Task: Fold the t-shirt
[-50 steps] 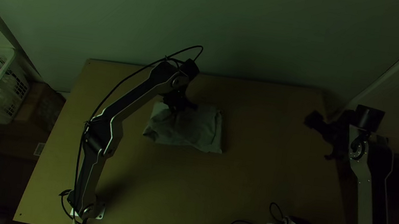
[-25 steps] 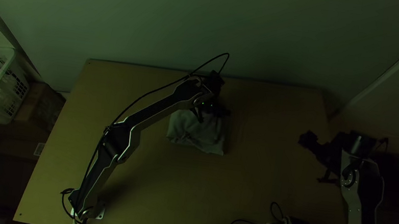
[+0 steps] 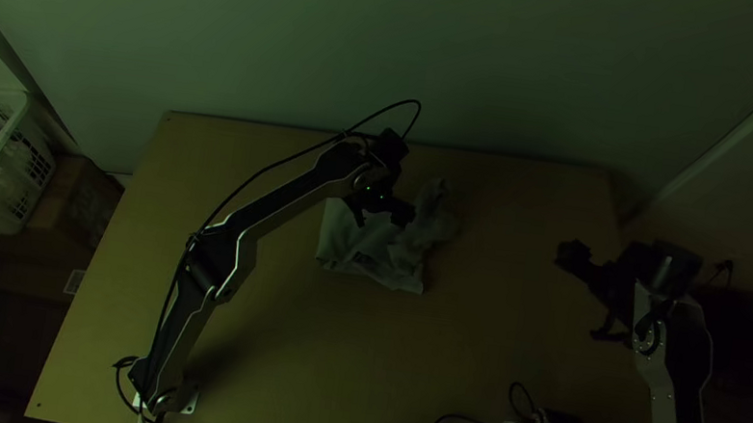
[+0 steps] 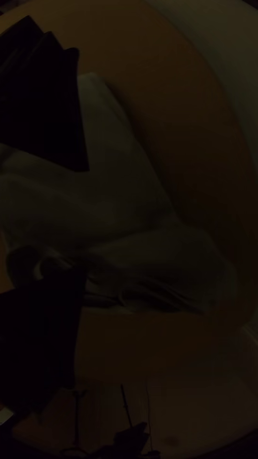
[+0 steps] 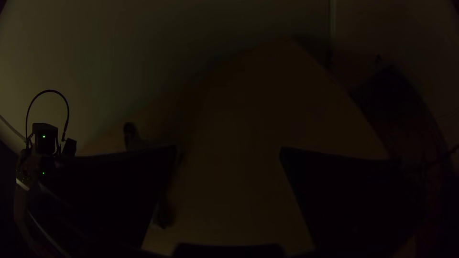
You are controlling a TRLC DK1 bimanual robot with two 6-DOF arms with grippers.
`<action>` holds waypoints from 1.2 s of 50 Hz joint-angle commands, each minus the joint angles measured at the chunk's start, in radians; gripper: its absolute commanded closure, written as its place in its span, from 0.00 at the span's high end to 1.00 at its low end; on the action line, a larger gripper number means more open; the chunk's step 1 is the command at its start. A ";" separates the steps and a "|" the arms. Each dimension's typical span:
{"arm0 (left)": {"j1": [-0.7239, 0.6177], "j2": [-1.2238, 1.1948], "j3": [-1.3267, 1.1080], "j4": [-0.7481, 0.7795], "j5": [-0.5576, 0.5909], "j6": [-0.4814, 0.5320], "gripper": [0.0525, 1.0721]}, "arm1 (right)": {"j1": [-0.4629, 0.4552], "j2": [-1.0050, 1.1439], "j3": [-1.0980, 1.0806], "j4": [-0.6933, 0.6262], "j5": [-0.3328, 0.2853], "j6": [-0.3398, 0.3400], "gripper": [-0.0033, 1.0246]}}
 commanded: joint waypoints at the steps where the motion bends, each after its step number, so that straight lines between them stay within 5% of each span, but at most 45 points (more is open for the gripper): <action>1: 0.043 -0.098 -0.080 -0.024 -0.013 0.049 0.96 | 0.057 0.020 0.012 0.039 -0.004 0.034 0.96; 33: 0.254 -0.451 -0.433 0.026 -0.032 0.185 0.95 | 0.393 0.312 0.271 0.033 0.099 0.051 0.96; 46: 0.375 -0.652 -0.548 0.100 -0.038 0.199 0.95 | 0.437 0.317 0.329 0.150 0.159 -0.133 0.96; 60: 0.543 -0.890 -0.678 0.261 -0.044 0.202 0.95 | 0.350 0.220 0.356 0.285 0.159 -0.298 0.96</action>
